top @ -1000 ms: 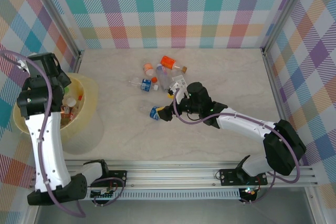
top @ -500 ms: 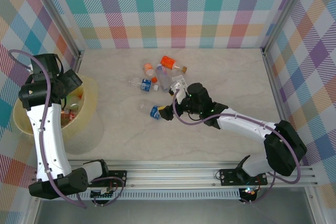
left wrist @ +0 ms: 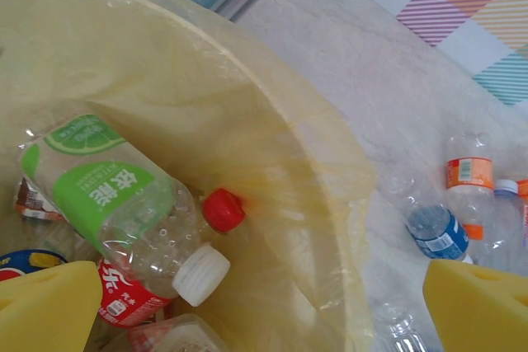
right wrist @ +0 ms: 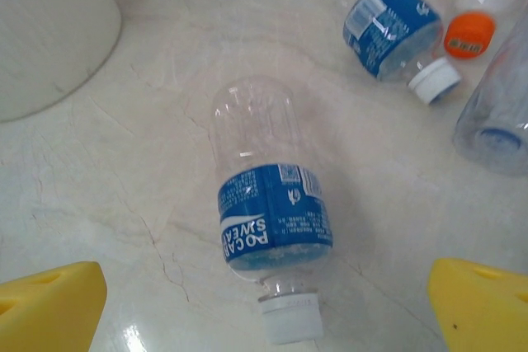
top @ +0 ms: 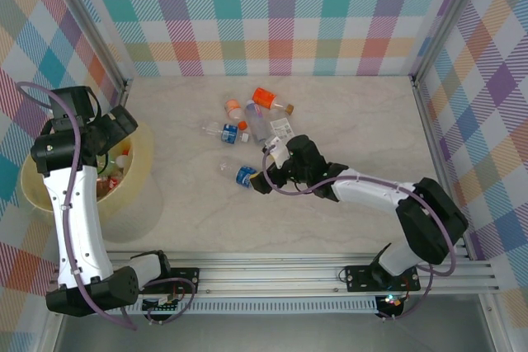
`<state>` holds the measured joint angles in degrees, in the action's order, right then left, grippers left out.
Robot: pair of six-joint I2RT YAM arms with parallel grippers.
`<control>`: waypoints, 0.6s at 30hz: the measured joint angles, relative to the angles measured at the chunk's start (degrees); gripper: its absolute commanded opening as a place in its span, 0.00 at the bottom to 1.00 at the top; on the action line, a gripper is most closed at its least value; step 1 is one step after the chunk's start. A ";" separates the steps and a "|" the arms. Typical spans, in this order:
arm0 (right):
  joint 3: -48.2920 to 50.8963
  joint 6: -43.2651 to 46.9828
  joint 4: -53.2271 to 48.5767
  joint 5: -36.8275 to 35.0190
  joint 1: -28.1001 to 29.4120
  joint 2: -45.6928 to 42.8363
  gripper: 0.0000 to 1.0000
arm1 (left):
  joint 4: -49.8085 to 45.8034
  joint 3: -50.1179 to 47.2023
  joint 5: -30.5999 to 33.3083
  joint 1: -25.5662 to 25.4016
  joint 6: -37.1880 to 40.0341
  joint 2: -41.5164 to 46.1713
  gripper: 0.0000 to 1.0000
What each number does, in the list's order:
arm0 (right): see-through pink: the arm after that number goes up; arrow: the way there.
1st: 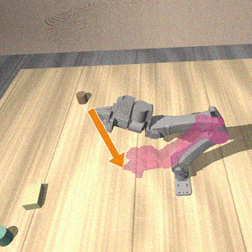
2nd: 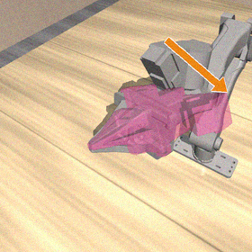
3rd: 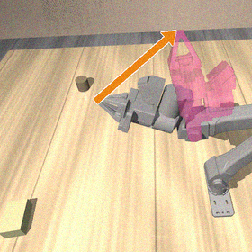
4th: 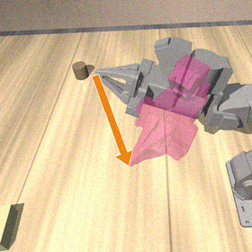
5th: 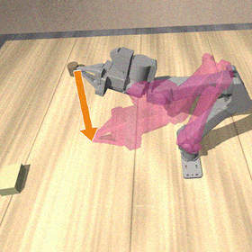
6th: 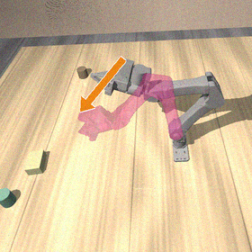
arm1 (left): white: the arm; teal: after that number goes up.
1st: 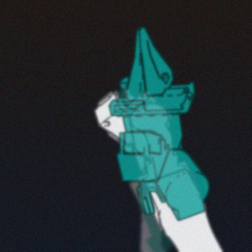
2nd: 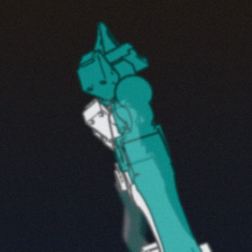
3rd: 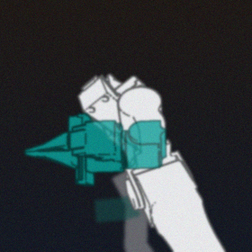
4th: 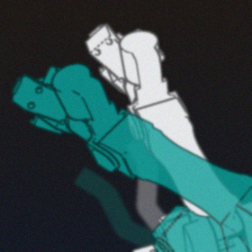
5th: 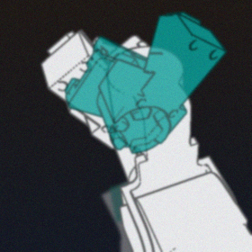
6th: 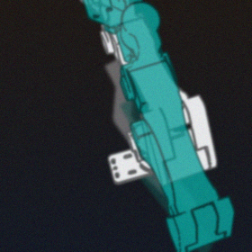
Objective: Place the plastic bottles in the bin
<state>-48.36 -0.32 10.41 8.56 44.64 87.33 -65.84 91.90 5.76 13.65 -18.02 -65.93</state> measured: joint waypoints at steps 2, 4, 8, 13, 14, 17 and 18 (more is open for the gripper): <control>0.00 0.00 -0.22 0.04 0.07 1.09 1.00 | 0.63 -0.39 -0.42 -0.02 -0.66 0.63 1.00; 0.00 0.04 -0.22 0.04 0.13 2.25 1.00 | 1.66 -0.70 -0.85 -0.28 -1.44 1.73 1.00; -0.55 0.85 -1.18 0.04 0.70 4.70 1.00 | 3.69 -0.70 -2.60 -1.27 -3.32 4.55 1.00; -2.64 1.73 -2.38 -0.04 1.57 8.15 1.00 | 7.30 -0.70 -9.03 -5.25 -5.84 6.45 1.00; -2.86 1.92 -2.47 -0.13 1.70 8.52 1.00 | 7.96 -0.70 -9.86 -6.67 -6.47 6.43 1.00; -2.91 2.23 -2.54 -0.50 1.95 8.63 1.00 | 10.51 -0.81 -10.69 -14.27 -8.35 5.62 1.00; -2.91 2.29 -2.51 -0.66 1.95 8.63 1.00 | 11.10 -0.85 -10.34 -16.72 -8.90 5.31 1.00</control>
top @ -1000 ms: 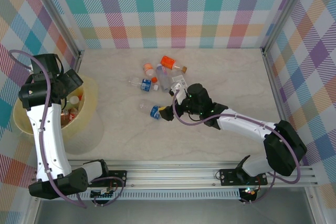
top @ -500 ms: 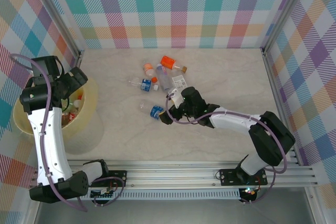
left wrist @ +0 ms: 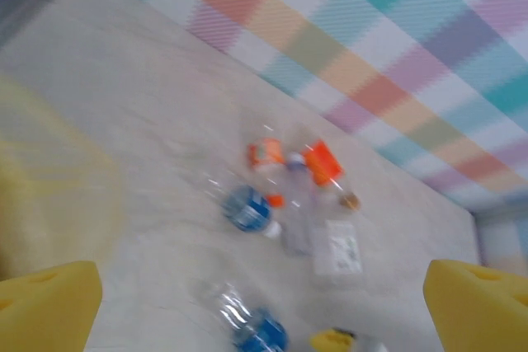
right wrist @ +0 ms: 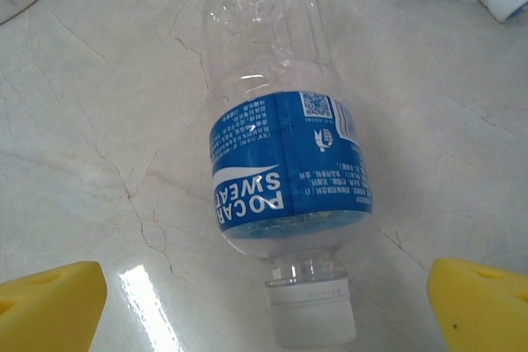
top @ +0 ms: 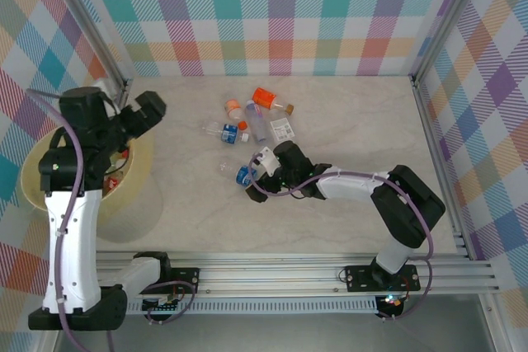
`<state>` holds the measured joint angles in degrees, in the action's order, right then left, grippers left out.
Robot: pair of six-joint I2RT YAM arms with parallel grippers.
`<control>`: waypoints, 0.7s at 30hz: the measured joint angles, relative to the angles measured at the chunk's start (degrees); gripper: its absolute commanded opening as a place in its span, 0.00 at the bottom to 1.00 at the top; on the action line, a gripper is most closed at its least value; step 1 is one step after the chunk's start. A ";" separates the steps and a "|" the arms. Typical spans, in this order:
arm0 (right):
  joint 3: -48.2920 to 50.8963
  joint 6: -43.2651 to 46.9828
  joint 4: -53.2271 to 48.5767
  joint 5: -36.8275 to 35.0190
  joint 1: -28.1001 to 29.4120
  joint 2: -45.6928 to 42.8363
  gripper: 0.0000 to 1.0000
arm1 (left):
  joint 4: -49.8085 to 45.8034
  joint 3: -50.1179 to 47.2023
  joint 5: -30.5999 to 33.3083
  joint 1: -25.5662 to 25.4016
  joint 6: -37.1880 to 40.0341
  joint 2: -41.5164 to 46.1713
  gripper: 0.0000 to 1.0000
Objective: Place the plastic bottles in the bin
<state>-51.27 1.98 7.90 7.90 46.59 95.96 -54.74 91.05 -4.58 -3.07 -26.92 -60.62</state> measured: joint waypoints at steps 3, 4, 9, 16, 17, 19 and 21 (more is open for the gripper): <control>0.07 -0.02 0.39 -1.01 0.00 -0.04 1.00 | 2.34 -0.22 1.79 -8.20 -2.23 -1.44 1.00; 0.57 -0.07 1.31 -1.73 0.00 -0.37 1.00 | 3.43 -0.63 2.95 -10.73 -3.10 -2.01 1.00; 6.38 -1.07 5.77 -6.40 0.00 -6.14 1.00 | 10.64 -8.13 9.18 -22.01 -9.86 -4.61 1.00; 12.41 -1.29 9.49 -15.17 0.00 -15.72 1.00 | 14.47 -17.40 12.90 -27.06 -21.16 -14.75 1.00; 12.85 -1.31 9.42 -16.44 0.00 -16.76 1.00 | 14.51 -18.14 13.27 -27.34 -22.38 -15.80 1.00; 13.22 -1.51 8.92 -18.95 0.00 -18.84 1.00 | 14.69 -19.71 13.81 -27.69 -25.05 -17.05 1.00; 13.31 -1.73 8.37 -20.94 0.00 -20.96 1.00 | 15.10 -21.22 14.36 -27.93 -27.76 -17.59 1.00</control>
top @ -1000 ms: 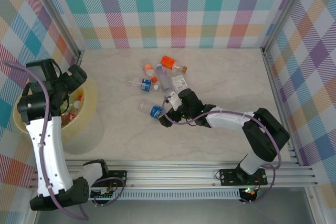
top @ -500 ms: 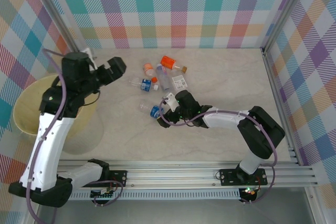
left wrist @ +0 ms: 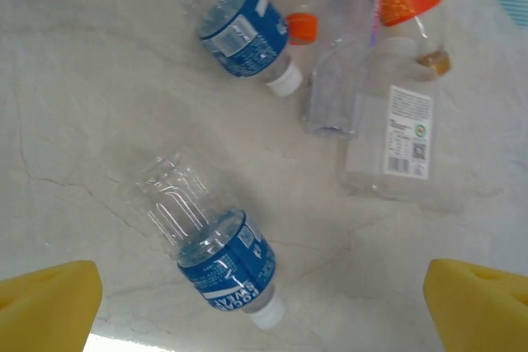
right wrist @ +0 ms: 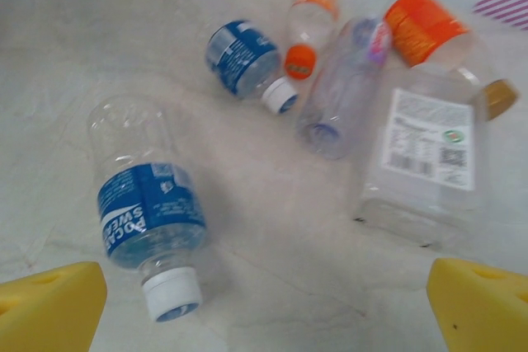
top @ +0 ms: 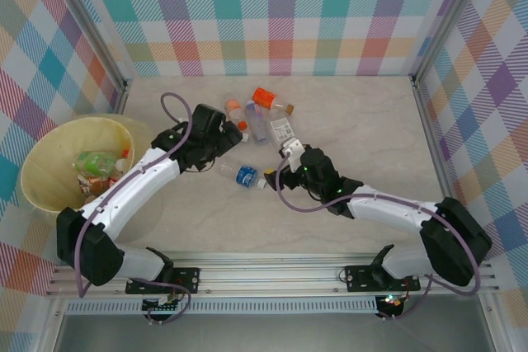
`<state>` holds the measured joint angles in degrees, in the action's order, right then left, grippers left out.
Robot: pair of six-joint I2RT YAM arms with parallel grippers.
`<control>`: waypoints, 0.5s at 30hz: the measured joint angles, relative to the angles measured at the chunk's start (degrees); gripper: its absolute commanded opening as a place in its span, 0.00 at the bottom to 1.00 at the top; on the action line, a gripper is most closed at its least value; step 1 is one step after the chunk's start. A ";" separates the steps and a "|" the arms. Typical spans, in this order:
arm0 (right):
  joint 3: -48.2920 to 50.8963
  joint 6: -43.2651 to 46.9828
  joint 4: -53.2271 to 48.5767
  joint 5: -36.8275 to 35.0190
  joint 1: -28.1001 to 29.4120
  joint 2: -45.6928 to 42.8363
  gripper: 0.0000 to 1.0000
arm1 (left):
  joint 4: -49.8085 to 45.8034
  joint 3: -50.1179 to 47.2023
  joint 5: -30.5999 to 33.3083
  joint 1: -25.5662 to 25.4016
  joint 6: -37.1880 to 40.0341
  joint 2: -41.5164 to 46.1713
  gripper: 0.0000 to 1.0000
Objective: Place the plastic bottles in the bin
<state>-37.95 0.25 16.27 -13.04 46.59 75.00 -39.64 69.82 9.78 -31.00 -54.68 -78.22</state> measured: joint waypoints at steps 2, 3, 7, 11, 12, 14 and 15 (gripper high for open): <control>0.04 -0.68 -1.09 -1.64 0.00 -2.51 1.00 | 1.16 -1.90 0.42 -0.42 -2.86 -0.11 1.00; 0.04 -1.14 -1.57 -2.54 0.00 -3.78 1.00 | 1.46 -2.73 0.46 -0.76 -4.22 -0.28 1.00; 0.50 -2.80 -2.69 -5.66 -0.02 -7.85 1.00 | 2.93 -4.52 -0.04 -2.12 -8.09 -2.86 1.00; 1.36 -3.91 -3.61 -7.54 -0.02 -9.01 1.00 | 3.96 -5.75 -1.27 -2.29 -10.75 -6.80 1.00; 1.60 -4.13 -3.87 -7.85 -0.02 -9.03 1.00 | 4.13 -5.90 -1.38 -2.38 -11.43 -7.98 1.00; 1.88 -4.39 -4.44 -8.37 -0.02 -9.03 1.00 | 4.76 -6.19 -1.75 -2.80 -12.59 -9.99 1.00; 1.92 -4.52 -4.66 -8.66 -0.02 -9.03 1.00 | 5.35 -6.49 -1.75 -3.08 -13.27 -10.75 1.00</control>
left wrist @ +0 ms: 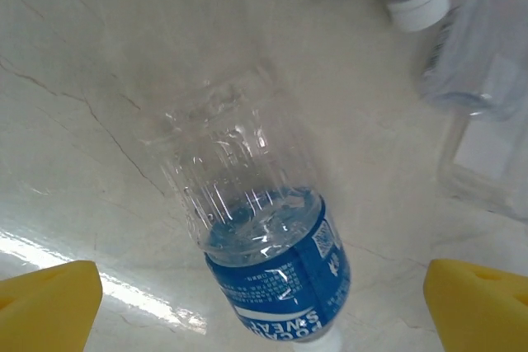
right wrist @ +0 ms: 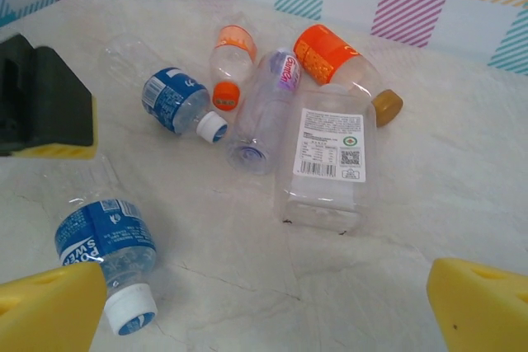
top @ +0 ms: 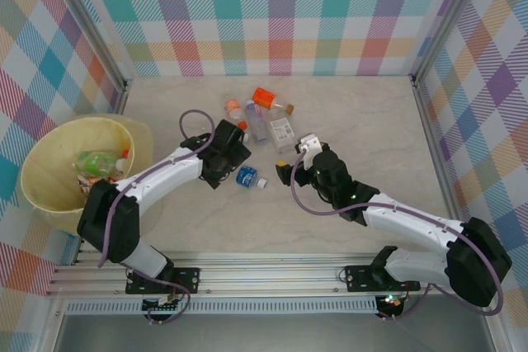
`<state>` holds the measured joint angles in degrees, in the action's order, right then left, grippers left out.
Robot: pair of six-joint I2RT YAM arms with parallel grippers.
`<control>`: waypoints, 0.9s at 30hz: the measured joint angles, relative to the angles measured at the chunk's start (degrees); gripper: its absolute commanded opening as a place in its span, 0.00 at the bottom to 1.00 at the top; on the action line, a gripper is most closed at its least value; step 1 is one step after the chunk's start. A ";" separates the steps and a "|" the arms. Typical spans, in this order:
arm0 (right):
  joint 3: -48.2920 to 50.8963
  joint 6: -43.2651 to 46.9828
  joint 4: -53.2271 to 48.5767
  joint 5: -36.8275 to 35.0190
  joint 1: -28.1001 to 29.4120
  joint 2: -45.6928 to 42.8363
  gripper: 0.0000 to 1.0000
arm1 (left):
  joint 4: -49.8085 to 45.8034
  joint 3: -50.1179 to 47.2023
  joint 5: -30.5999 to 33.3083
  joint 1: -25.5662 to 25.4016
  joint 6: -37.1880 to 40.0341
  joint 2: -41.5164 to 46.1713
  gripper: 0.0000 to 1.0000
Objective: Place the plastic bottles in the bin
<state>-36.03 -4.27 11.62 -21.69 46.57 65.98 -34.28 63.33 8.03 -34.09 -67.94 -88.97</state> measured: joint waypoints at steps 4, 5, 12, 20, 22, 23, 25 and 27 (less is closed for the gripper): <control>0.00 -0.02 -0.20 -0.42 0.00 0.00 1.00 | 1.18 -0.35 0.22 -0.55 -2.01 -2.25 1.00; 0.00 -0.02 -0.22 -0.44 0.00 0.02 1.00 | 1.68 -0.35 0.22 -0.55 -2.38 -2.69 1.00; -0.02 0.00 -0.48 -0.81 0.00 0.00 1.00 | 4.76 -0.35 1.07 -0.57 -4.81 -7.04 0.96; -0.02 0.00 -0.87 -1.53 0.00 0.02 1.00 | 9.35 -0.72 2.54 -0.57 -4.55 -12.31 0.74; -0.02 -0.02 -1.07 -1.70 0.00 0.02 1.00 | 11.52 -1.53 3.13 -0.57 -4.02 -12.55 0.70; 0.00 -0.02 -1.16 -1.73 0.00 0.02 1.00 | 12.48 -1.81 3.48 -0.57 -3.72 -12.55 0.68; -0.02 -0.02 -1.31 -1.81 0.00 0.02 1.00 | 14.47 -2.25 4.07 -0.57 -2.80 -12.55 0.62; -0.02 -0.13 -1.53 -1.88 0.00 0.02 1.00 | 16.15 -2.75 4.55 -0.57 -1.75 -12.55 0.59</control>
<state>-36.05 -4.40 10.09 -23.57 46.57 66.00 -18.13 60.58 12.58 -34.65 -69.69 -101.51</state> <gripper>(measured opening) 0.996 0.621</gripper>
